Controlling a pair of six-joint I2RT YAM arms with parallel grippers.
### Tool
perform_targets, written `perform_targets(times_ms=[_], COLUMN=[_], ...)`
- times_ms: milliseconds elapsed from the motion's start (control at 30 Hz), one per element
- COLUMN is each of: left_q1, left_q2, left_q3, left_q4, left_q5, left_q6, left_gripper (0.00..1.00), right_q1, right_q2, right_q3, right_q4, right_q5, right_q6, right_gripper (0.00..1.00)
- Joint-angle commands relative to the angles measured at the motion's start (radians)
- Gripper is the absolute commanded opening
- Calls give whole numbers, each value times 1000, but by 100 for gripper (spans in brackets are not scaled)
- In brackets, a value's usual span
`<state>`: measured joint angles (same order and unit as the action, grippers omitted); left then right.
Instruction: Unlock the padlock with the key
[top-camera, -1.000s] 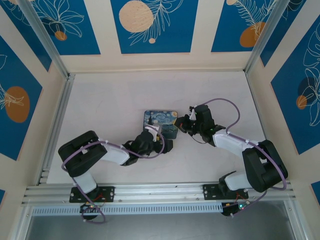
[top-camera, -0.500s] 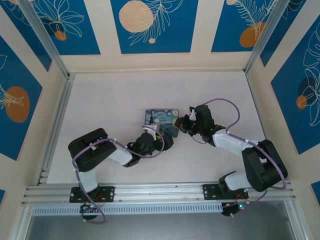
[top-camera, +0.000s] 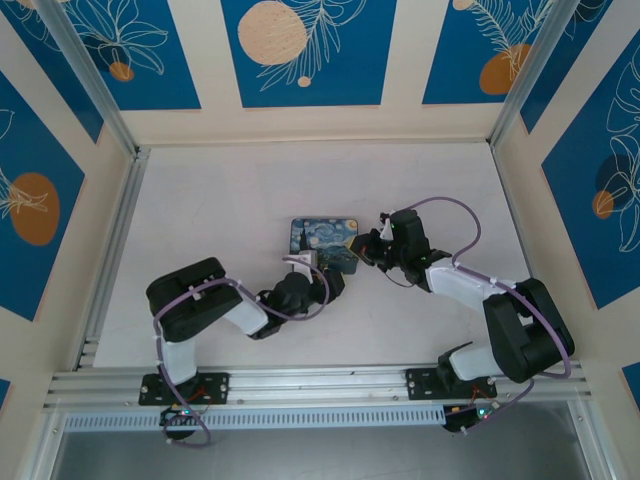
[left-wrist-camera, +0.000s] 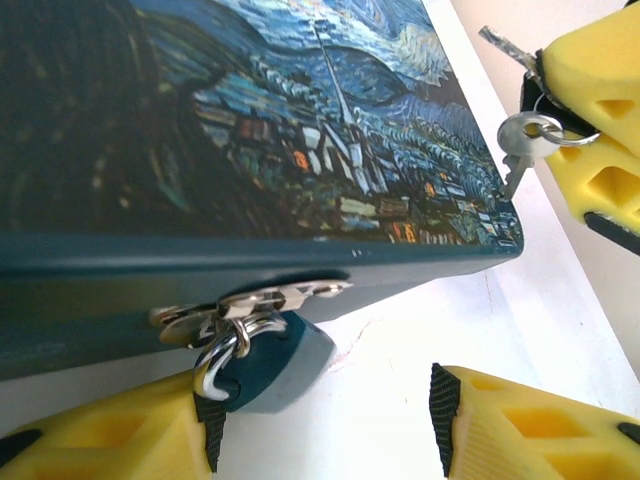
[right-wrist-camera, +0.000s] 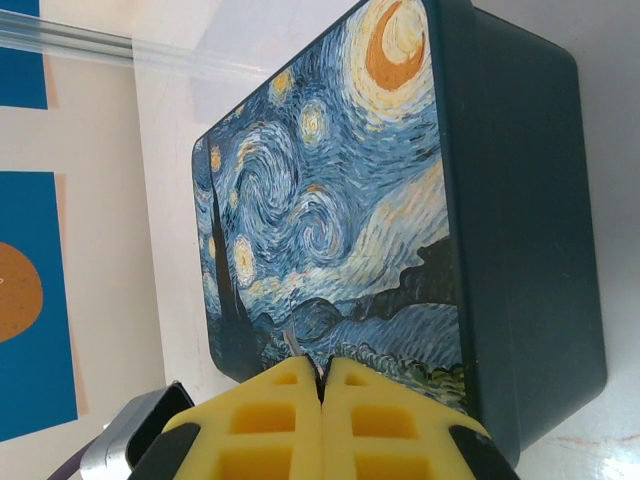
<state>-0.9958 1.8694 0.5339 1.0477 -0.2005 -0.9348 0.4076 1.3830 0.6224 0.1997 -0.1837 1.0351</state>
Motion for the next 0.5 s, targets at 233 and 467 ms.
perform_targets(times_ms=[233,467], left_q1=[-22,-31], left_q2=[97,115], left_q3=[20,38], left_q4=[40,-17], left_q5=[-135,-207], left_q6=[-135,-190], left_gripper=[54,45], right_q1=[-10,-15], right_q2=[17,15], right_q3=[-6,-7], right_q4=[10,9], right_q5=[-8,-9], right_q6=[-22,-20], right_gripper=[0,0])
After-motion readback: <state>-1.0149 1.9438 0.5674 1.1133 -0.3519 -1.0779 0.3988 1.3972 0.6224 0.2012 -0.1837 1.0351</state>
